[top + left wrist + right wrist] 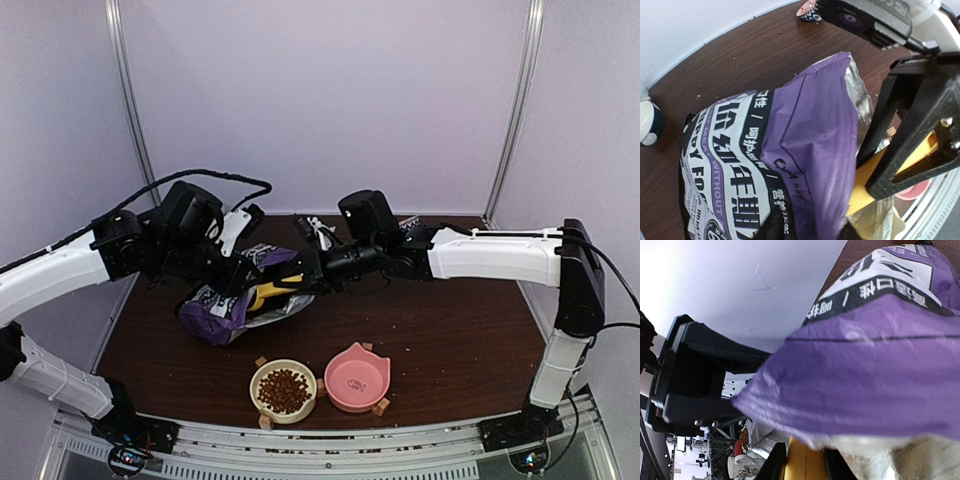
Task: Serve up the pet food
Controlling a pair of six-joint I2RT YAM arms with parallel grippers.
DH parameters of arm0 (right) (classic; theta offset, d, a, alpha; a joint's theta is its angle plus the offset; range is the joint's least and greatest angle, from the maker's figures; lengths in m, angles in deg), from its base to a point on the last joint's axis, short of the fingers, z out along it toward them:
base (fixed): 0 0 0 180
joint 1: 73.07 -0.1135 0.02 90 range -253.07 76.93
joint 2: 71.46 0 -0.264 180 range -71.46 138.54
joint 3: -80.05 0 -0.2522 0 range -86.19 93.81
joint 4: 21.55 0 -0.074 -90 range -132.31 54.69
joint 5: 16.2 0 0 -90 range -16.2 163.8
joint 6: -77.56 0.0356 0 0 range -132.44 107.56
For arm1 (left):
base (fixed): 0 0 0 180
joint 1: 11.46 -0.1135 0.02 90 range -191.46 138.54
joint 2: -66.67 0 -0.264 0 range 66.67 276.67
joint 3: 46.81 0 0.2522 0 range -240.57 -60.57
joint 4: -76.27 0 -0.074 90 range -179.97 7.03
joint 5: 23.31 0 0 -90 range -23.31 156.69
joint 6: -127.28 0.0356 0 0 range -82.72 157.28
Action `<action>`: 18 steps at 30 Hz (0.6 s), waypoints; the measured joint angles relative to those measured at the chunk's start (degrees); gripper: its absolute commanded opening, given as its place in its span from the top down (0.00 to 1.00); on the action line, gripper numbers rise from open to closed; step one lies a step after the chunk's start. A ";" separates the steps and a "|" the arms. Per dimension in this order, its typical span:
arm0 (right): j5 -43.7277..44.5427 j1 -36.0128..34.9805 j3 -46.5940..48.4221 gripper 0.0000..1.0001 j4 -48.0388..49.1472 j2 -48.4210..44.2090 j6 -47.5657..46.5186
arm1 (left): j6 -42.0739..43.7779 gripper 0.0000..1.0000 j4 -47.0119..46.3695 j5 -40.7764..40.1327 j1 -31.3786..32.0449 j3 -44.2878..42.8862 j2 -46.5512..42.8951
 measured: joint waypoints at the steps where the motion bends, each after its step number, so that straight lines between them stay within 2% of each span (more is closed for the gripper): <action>1: 0.00 0.04 -0.33 0.86 0.37 -0.35 0.11 | 0.04 0.92 -0.02 -0.17 0.00 0.00 0.00; 4: -0.07 0.33 -2.47 0.86 2.32 -1.90 1.20 | 0.02 1.00 -0.04 -1.20 0.15 0.00 -0.13; 11: -0.96 2.19 -12.31 0.86 12.17 -6.64 6.64 | -0.26 1.00 0.59 -5.60 0.24 0.81 -4.98; 18: -2.95 3.82 -21.46 0.86 27.21 -10.01 16.61 | -0.72 1.00 0.79 -8.66 0.26 1.46 -6.82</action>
